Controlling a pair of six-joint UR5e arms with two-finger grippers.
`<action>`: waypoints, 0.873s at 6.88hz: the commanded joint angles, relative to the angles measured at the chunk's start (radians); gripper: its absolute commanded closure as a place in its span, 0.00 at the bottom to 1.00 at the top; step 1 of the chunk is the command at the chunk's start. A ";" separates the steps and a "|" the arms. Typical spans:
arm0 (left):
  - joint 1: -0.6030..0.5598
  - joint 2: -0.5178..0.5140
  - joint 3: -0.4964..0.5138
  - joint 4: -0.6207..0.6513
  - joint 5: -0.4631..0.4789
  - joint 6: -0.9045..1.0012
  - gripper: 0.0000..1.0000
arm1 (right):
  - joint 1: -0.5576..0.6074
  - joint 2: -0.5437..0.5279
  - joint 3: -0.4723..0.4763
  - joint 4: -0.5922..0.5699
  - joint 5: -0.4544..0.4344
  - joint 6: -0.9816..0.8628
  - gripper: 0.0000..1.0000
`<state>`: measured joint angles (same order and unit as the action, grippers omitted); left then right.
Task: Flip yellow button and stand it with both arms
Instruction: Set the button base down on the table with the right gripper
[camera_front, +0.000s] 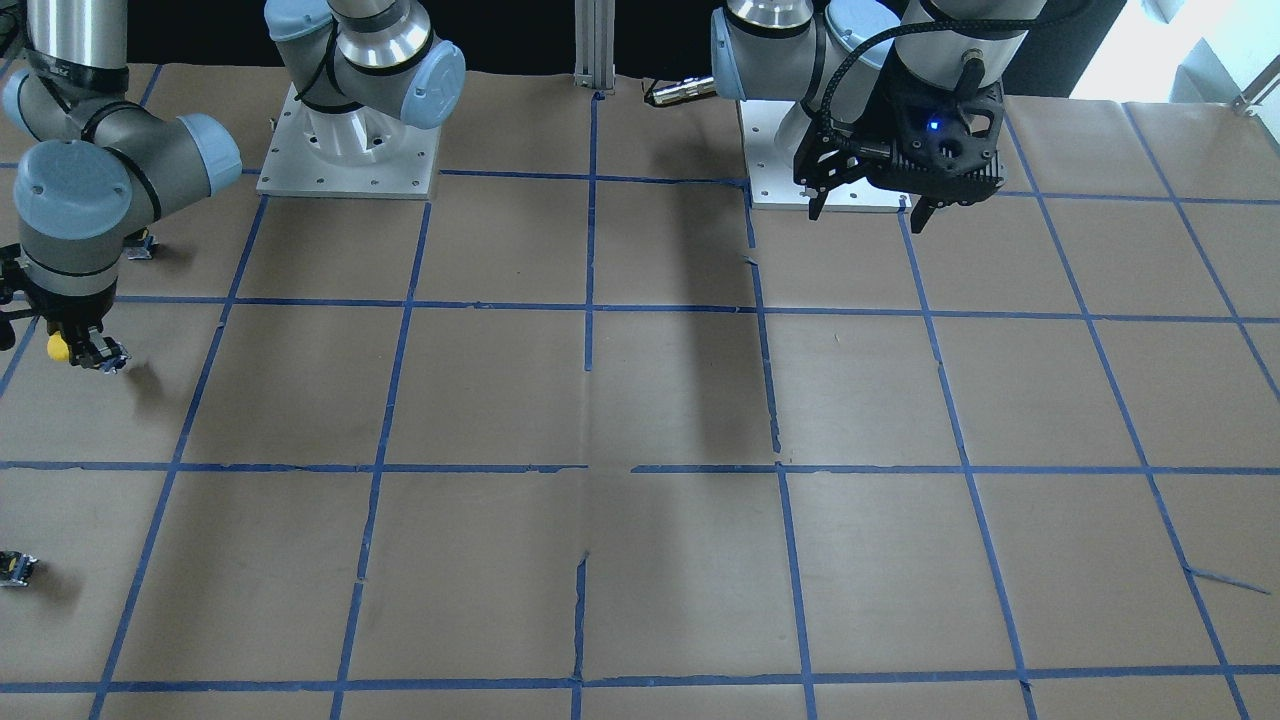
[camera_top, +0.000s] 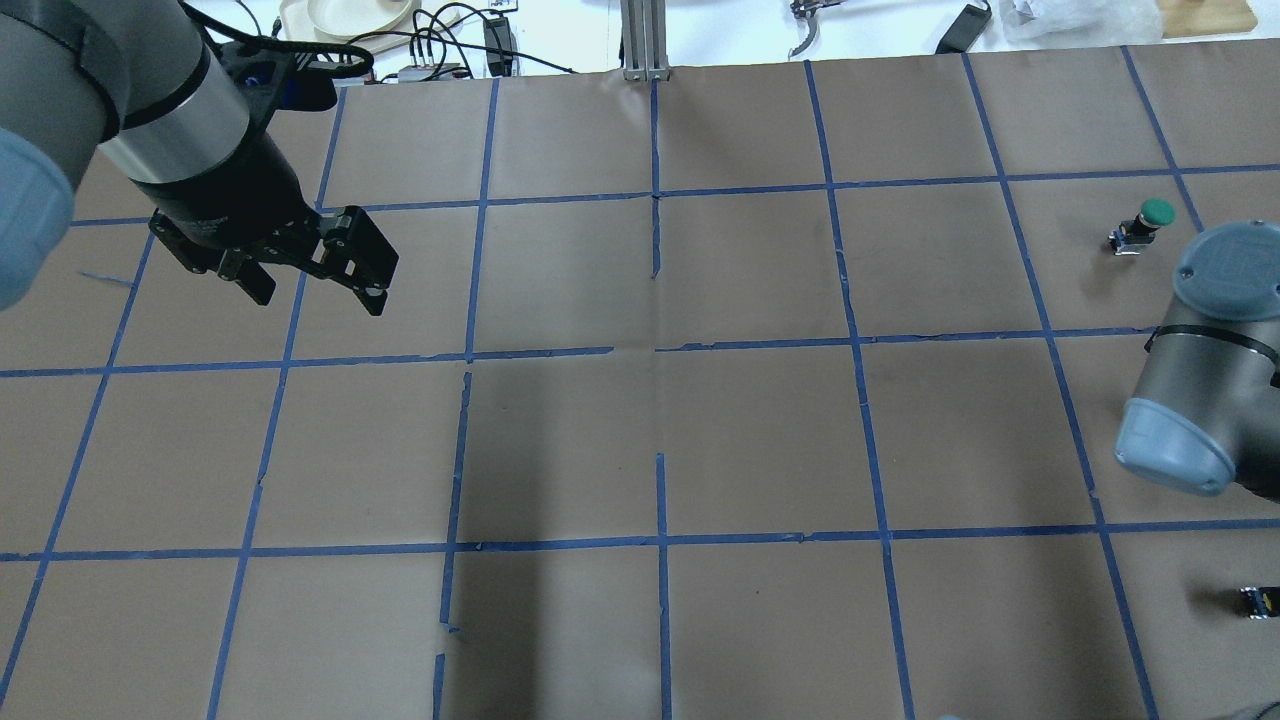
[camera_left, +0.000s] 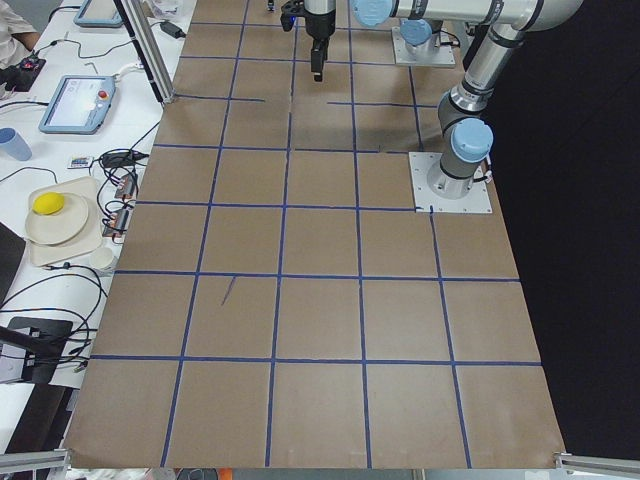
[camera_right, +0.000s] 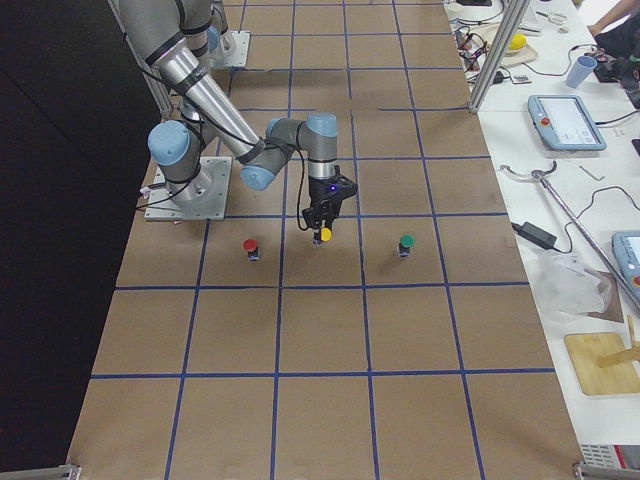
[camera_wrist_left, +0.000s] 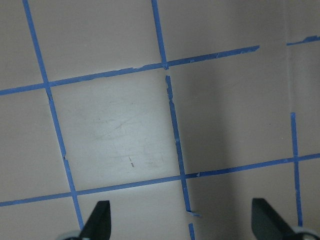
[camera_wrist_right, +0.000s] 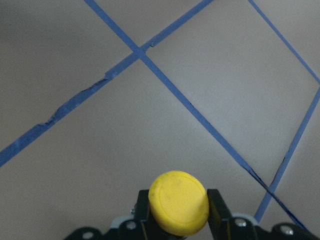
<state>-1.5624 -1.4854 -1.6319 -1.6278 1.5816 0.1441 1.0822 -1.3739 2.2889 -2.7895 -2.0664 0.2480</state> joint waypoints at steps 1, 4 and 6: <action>0.011 -0.013 -0.012 0.137 -0.006 -0.053 0.00 | 0.018 0.039 0.017 -0.053 -0.046 0.045 0.93; 0.012 -0.009 -0.048 0.204 -0.084 -0.155 0.00 | 0.038 0.096 0.014 -0.194 -0.121 0.004 0.91; 0.010 -0.009 -0.054 0.203 -0.086 -0.149 0.00 | 0.038 0.113 0.006 -0.199 -0.118 0.011 0.89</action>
<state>-1.5511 -1.4947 -1.6813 -1.4258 1.5033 -0.0044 1.1188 -1.2740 2.2989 -2.9827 -2.1847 0.2545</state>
